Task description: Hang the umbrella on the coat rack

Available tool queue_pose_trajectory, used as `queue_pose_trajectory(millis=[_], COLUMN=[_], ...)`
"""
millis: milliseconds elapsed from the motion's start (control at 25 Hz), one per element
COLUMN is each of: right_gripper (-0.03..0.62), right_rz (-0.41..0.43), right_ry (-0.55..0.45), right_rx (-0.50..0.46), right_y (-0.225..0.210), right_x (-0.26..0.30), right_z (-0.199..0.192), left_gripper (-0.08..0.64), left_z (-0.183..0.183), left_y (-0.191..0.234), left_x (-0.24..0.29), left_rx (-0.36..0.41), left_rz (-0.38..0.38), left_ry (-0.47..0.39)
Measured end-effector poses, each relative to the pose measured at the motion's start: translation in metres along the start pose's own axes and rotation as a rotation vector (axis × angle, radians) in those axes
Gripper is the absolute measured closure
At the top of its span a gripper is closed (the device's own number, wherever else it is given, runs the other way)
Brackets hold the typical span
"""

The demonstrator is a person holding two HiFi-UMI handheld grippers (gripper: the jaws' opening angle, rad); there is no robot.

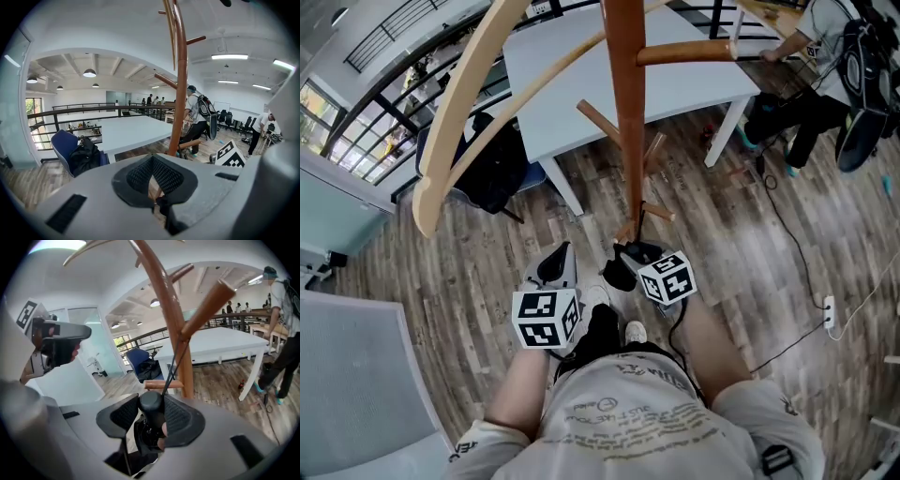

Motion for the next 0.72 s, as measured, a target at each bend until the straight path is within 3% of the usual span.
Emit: queue_pose_trajectory(millis=[200,480,720], right_gripper=[0.428,0.426,0.426], right_rz=[-0.078,-0.180,-0.221], right_ry=[-0.010,-0.075,-0.106], right_rx=[0.062,-0.021,-0.015], right_y=[-0.032,-0.045,-0.053], right_x=[0.004,0.019,0.024], right_z=[-0.016,-0.013,-0.002], left_gripper=[0.557,0.557,0.557], left_z=[-0.003,-0.007,-0.006], left_y=[-0.001,-0.001,-0.007], left_x=[-0.008,-0.009,-0.013], left_rx=[-0.003,-0.009,-0.007], left_rz=[0.011,0.021,0.026], left_ry=[-0.001,-0.001,-0.007])
Point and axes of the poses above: the fingertips, and each gripper's own axes: x forward along the fingers, y to its left, z out of its top, the point moved 2 cm from there along -x, backward along the fingers, and after that the axes turned 5 degrees about y, right-handed, at the moved point
